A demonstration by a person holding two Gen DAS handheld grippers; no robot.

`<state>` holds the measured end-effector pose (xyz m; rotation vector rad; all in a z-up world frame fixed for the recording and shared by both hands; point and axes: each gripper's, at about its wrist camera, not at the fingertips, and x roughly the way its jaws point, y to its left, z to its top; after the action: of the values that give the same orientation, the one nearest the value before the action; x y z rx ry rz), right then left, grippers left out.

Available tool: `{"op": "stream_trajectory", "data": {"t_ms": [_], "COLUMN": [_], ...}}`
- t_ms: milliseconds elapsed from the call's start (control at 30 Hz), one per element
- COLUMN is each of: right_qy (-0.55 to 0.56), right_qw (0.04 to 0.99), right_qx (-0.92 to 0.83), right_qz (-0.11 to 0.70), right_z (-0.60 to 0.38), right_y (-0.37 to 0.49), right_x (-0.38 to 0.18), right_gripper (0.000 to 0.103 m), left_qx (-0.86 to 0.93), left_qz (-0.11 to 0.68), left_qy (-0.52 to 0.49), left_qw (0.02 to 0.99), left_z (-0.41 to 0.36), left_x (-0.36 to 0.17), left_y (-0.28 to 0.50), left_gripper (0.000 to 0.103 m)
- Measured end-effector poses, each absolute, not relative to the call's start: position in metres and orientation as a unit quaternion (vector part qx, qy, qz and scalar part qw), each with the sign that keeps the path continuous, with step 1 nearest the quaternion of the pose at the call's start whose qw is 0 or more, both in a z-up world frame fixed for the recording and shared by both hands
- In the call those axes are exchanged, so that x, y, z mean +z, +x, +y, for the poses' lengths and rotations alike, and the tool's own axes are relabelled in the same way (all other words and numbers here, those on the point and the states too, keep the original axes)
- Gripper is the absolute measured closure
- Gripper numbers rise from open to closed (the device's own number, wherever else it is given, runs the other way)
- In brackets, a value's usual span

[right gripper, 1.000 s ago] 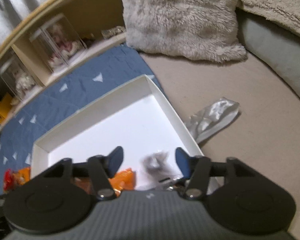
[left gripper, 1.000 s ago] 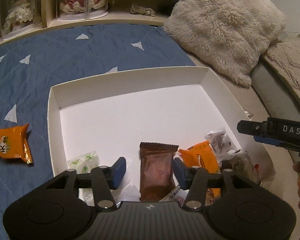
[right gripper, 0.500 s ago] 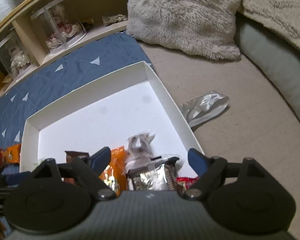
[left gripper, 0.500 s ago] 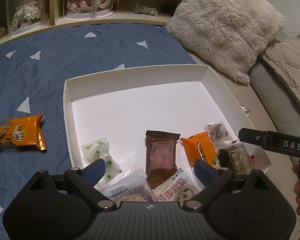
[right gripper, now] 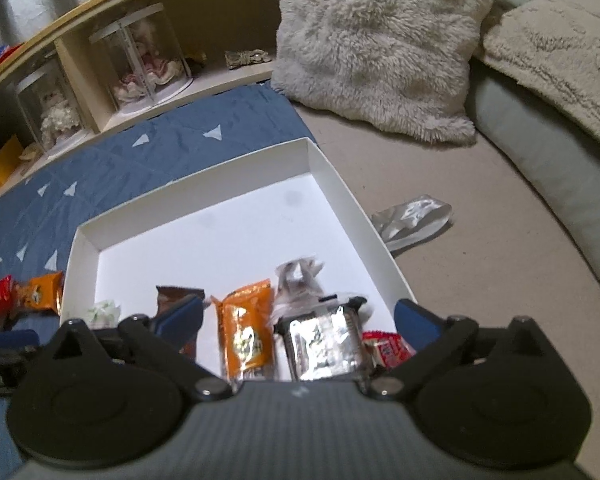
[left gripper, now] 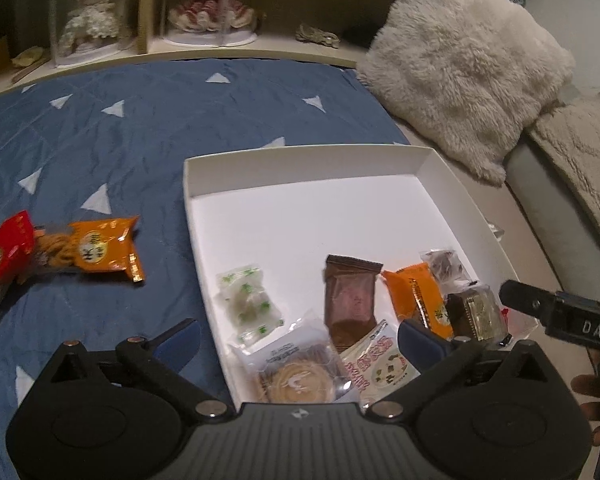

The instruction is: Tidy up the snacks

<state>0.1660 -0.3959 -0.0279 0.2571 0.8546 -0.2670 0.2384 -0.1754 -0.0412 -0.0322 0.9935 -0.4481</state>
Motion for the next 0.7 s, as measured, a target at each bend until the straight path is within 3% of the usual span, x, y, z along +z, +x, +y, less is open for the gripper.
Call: {"op": "stream_trajectory", "data": {"t_ms": [700], "right_qy": [0.070], "right_qw": [0.914], "right_qx": [-0.065], "right_qz": [0.393], "right_z": [-0.326], "right_y": [0.169], "right_x": [-0.017], "right_gripper": [0.001], "left_qx": [-0.127], "left_qz": [0.449], "left_qy": [-0.046], "left_qw": [0.883], "left_z": [-0.065], "left_x": [-0.031], "left_y": [0.234], "left_gripper": [0.000]}}
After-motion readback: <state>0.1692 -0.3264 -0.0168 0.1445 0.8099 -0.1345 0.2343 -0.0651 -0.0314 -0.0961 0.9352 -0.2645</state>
